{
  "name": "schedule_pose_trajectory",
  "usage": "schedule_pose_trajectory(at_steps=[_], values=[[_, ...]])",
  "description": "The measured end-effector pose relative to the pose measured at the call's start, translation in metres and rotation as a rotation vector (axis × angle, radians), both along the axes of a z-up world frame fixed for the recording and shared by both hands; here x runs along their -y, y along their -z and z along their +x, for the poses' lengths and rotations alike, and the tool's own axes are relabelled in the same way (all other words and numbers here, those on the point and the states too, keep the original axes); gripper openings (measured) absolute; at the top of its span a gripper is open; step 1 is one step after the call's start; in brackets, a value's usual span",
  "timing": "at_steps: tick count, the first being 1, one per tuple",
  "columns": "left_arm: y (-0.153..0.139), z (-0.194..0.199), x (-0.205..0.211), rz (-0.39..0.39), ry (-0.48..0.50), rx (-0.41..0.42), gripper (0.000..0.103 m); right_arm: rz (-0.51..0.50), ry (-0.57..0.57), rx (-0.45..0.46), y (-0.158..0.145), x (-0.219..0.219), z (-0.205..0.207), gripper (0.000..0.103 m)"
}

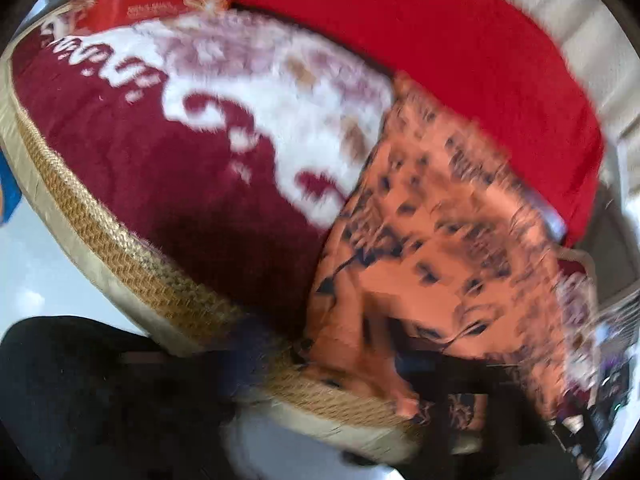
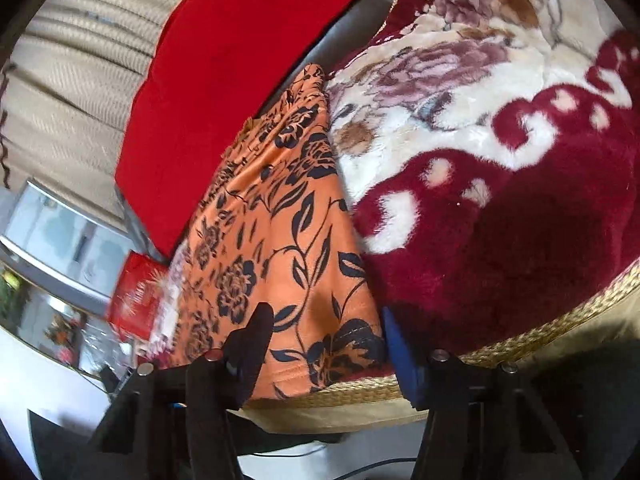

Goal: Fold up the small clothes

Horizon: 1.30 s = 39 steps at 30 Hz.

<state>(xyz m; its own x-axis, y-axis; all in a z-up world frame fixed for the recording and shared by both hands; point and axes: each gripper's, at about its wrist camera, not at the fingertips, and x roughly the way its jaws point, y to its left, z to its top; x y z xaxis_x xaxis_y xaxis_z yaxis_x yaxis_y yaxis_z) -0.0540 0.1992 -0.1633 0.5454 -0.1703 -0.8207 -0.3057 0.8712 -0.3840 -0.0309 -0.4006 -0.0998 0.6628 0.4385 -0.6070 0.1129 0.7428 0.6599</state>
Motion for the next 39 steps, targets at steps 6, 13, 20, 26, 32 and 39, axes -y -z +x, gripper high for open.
schedule_pose_trajectory(at_steps=[6,13,20,26,32,39], values=[[-0.032,-0.015,0.001,-0.043,0.029,0.109,0.008,0.035,-0.039,-0.04,0.008,-0.003,0.006,0.01],[-0.014,-0.003,0.001,-0.044,0.012,0.038,0.014,0.13,-0.003,-0.086,0.02,0.014,0.007,0.015],[-0.026,-0.005,0.007,-0.034,0.056,0.102,0.008,0.239,-0.03,-0.055,0.024,0.019,0.001,0.015],[-0.024,0.001,-0.006,-0.057,0.021,0.075,0.007,0.295,0.036,-0.014,0.015,0.037,-0.001,0.011],[-0.038,-0.006,-0.001,-0.036,0.04,0.118,0.008,0.404,0.058,0.023,0.012,0.042,-0.013,0.011],[-0.039,0.003,0.0,-0.002,0.04,0.107,0.007,0.313,0.057,-0.013,0.002,0.038,-0.002,0.009]])
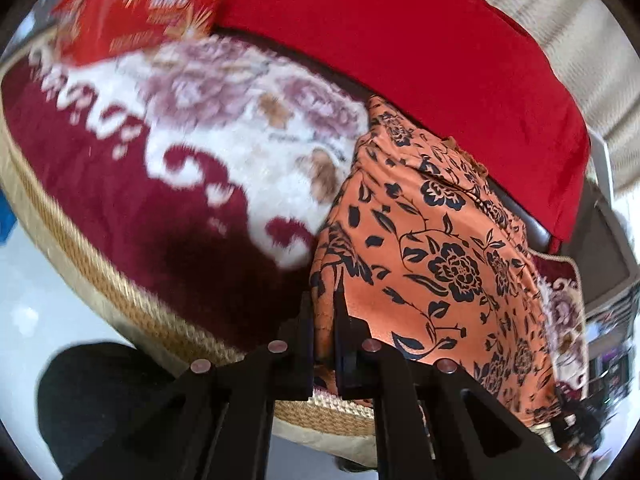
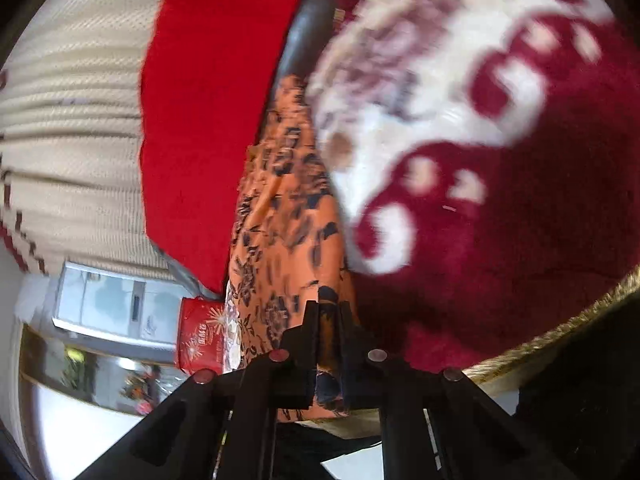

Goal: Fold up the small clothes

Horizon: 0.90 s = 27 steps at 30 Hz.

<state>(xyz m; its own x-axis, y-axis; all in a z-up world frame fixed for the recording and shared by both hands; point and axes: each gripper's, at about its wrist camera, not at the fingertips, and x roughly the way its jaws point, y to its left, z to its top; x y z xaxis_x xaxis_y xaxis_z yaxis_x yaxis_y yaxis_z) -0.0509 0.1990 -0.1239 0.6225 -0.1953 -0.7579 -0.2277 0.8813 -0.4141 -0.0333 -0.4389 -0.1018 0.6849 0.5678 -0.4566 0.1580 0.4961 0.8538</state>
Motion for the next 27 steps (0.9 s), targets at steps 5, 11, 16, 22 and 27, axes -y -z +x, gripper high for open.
schedule_pose_trajectory(at_steps=[5,11,16,22,27], values=[[-0.008,0.02,0.001,-0.009,0.02,-0.022,0.007,-0.044,-0.006,-0.068,0.011,0.002,0.008,0.008],[-0.089,0.097,0.007,0.048,0.09,0.21,0.007,-0.095,-0.074,0.08,-0.056,0.002,0.07,0.001],[-0.115,0.214,0.011,0.08,0.077,0.305,0.007,-0.075,0.017,0.277,-0.126,0.041,0.182,0.0],[-0.078,0.259,0.021,0.105,0.069,0.251,0.007,-0.021,0.098,0.199,-0.111,0.048,0.261,0.005],[-0.067,0.249,0.015,0.089,0.068,0.215,0.007,-0.366,-0.112,0.209,-0.101,-0.009,0.174,0.005]])
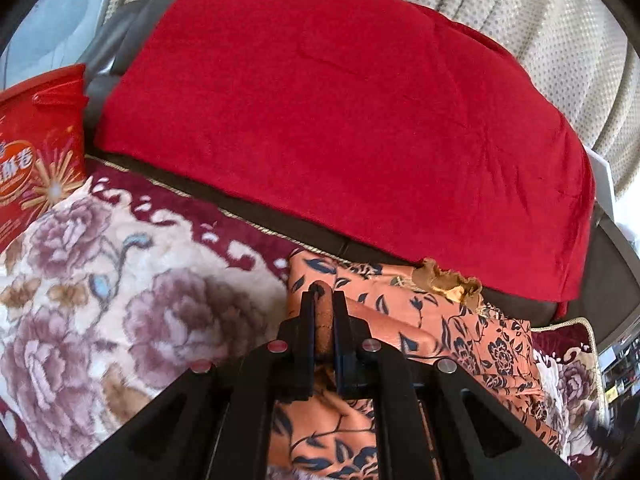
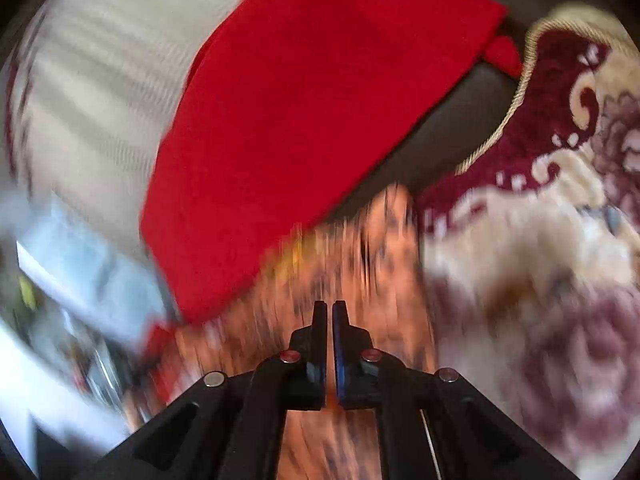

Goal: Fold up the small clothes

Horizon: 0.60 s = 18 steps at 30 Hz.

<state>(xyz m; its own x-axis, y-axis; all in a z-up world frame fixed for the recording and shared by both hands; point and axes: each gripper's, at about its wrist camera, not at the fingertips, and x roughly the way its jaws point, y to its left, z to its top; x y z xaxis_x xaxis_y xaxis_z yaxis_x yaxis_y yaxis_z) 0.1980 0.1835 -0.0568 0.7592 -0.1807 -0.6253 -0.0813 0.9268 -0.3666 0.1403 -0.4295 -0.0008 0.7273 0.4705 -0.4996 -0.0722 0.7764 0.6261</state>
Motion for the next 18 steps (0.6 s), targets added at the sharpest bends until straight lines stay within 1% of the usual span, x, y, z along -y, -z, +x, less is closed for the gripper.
schedule_pose_trajectory(at_steps=[1,2,3,4,5,6,7,9,11,13,14,15,16,17,18], values=[[-0.001,-0.003,-0.001,-0.009,0.0,-0.001,0.007,-0.025,-0.017,-0.012,0.003,-0.006,-0.016,0.005],[-0.003,-0.007,-0.002,-0.008,0.002,0.003,0.007,-0.025,-0.043,-0.034,0.009,-0.011,-0.038,0.005],[-0.005,-0.01,-0.002,-0.001,0.004,0.006,0.007,0.008,-0.074,-0.065,0.017,-0.016,-0.057,0.007],[-0.006,-0.013,0.0,0.007,0.007,0.006,0.007,0.05,-0.09,-0.1,0.027,-0.021,-0.076,0.012],[-0.006,-0.016,0.0,0.008,0.01,0.005,0.007,0.086,-0.098,-0.123,0.036,-0.021,-0.088,0.042],[-0.006,-0.019,0.002,0.012,0.012,0.003,0.007,0.134,-0.113,-0.151,0.047,-0.028,-0.101,0.095],[-0.007,-0.022,0.003,0.021,0.01,0.002,0.007,0.166,-0.117,-0.157,0.055,-0.034,-0.109,0.103],[-0.008,-0.029,0.002,0.015,0.004,-0.006,0.007,0.22,-0.089,-0.144,0.072,-0.044,-0.122,0.103],[-0.009,-0.036,0.0,0.015,0.001,-0.009,0.007,0.262,-0.085,-0.171,0.087,-0.052,-0.123,0.102],[-0.01,-0.042,0.0,0.021,0.003,-0.012,0.007,0.301,-0.061,-0.218,0.106,-0.057,-0.116,0.084],[-0.011,-0.045,0.0,0.025,0.006,-0.014,0.007,0.33,-0.067,-0.232,0.112,-0.06,-0.111,0.063],[-0.011,-0.047,0.001,0.028,0.007,-0.014,0.007,0.344,-0.068,-0.236,0.115,-0.062,-0.106,0.048],[-0.011,-0.049,0.001,0.031,0.009,-0.016,0.007,0.345,-0.061,-0.254,0.12,-0.065,-0.103,0.045],[-0.011,-0.05,0.001,0.031,0.01,-0.018,0.007,0.35,-0.06,-0.279,0.125,-0.069,-0.099,0.045],[-0.01,-0.051,0.001,0.032,0.01,-0.02,0.007,0.379,-0.078,-0.299,0.132,-0.073,-0.097,0.045]])
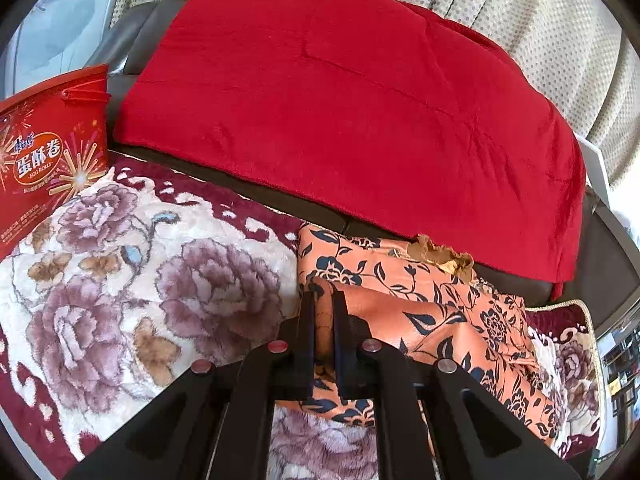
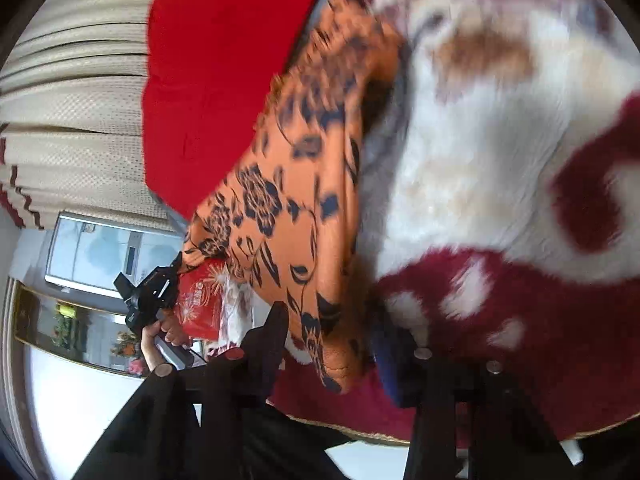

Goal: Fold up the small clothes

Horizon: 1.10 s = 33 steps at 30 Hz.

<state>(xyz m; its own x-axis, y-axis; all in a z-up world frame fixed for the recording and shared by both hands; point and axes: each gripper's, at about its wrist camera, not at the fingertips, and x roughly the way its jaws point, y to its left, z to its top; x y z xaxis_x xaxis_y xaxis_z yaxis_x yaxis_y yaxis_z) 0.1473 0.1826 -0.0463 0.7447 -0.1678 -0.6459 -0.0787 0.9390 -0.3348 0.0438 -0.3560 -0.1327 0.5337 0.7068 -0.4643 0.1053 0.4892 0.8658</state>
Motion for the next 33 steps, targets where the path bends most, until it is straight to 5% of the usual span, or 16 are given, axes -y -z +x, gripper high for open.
schedule_pose_trajectory(at_steps=[2,3,18,28,33], values=[[-0.001,-0.002,0.0,0.003,-0.001,0.0,0.007,0.015,-0.014,-0.007,0.004,-0.007,0.001,0.035],[-0.001,-0.003,-0.001,0.003,-0.002,0.002,0.007,-0.029,-0.006,0.003,0.001,-0.009,0.001,0.006],[-0.003,-0.004,-0.009,0.016,-0.014,0.011,0.007,0.29,0.115,-0.042,0.022,0.032,-0.001,0.006],[-0.002,-0.025,-0.007,0.072,0.01,0.032,0.007,0.194,0.053,0.023,-0.006,0.033,0.013,0.006],[-0.028,0.009,-0.007,0.047,0.021,0.082,0.007,0.132,0.01,0.159,-0.057,0.042,0.056,0.005]])
